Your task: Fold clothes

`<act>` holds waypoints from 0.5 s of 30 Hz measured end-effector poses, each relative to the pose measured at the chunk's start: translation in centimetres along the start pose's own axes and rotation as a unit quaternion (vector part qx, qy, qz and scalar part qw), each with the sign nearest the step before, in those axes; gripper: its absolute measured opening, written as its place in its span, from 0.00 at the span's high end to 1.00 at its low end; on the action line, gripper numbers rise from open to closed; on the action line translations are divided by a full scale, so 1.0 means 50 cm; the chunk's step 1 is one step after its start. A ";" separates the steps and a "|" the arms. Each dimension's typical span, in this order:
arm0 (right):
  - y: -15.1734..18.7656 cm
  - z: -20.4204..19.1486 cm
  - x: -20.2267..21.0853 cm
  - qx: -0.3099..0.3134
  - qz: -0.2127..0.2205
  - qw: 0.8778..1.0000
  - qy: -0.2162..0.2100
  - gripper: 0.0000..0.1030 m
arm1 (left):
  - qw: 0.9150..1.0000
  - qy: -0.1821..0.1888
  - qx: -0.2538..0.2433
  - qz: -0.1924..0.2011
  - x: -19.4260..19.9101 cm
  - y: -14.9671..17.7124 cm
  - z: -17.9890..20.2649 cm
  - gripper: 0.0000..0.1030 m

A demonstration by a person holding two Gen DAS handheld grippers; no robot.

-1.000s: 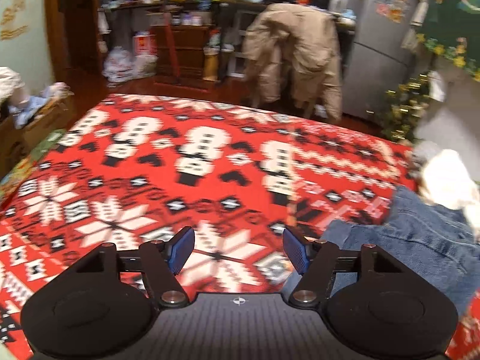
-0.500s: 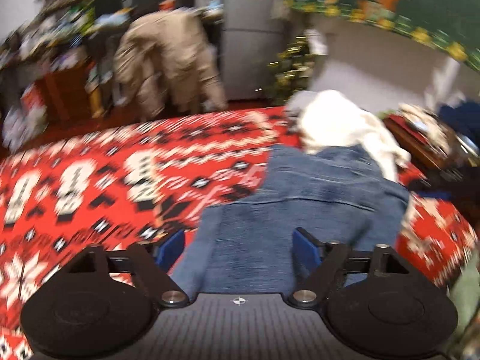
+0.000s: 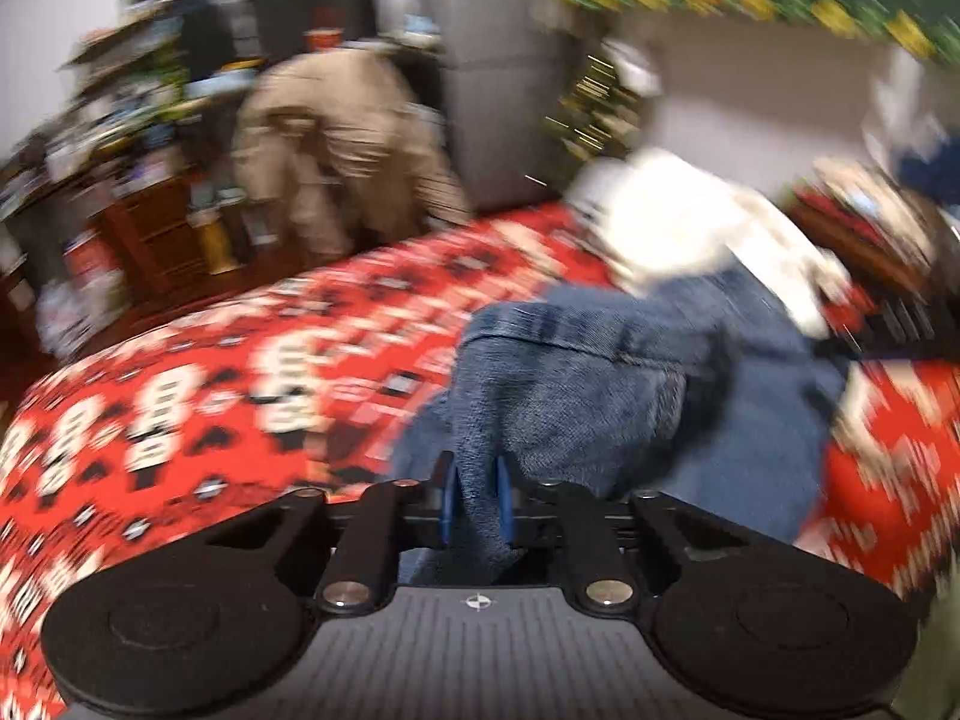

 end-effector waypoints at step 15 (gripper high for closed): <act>0.018 -0.034 -0.006 0.037 -0.008 0.999 -0.017 0.55 | 0.943 -0.118 0.299 -0.083 -0.031 0.033 -0.315 0.88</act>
Point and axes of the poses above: each gripper's, at about its wrist camera, not at the fingertips, and x roughly against the way its jaws point, z to its right, y to its underside, the point moved 7 cm from there along -x, roughly the way its jaws point, and after that the axes turned 7 degrees about -z, right-handed, at the moved point
